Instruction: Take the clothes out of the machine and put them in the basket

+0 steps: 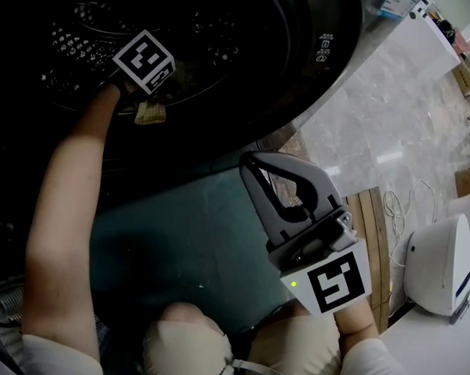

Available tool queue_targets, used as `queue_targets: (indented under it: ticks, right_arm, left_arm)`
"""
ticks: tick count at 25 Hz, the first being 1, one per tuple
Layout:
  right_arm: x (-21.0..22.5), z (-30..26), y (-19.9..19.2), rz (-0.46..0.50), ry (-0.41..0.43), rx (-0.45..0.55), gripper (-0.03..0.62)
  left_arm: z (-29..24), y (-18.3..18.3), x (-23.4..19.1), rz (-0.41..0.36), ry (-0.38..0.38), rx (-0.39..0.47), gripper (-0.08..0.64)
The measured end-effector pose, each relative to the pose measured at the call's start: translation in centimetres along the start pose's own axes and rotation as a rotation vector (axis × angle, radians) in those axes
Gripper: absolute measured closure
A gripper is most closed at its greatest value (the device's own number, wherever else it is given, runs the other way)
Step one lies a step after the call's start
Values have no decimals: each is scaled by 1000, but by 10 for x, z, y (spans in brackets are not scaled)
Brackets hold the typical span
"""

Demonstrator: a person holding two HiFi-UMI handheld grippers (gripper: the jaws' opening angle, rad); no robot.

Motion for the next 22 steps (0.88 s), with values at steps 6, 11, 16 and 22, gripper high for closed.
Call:
queue_targets:
  ticks: [6,11,16,22]
  right_arm:
    - [4,8,-4,8,-1,-11,578]
    - [10,12,-7,6,-14,-19,578]
    - [8,14,-2,13,-14,-11,578]
    - [1,11,5,19,-5,7,578]
  left_arm:
    - [-18,0,15,-105,-44,-69,170]
    - [-21,1,21,-158,-59,-74,233]
    - [-11,5,19,-192,6,-34,338]
    - [22,23,7,-179,127,110,402]
Point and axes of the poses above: the fingertips, and each gripper's own axes: z backward along the fingers, x to its right, y out of its top, the point moved 1 cm from there along z, backward along the fingers, and after that the axes turned 3 degrees about -z, right-handed, at the moved point
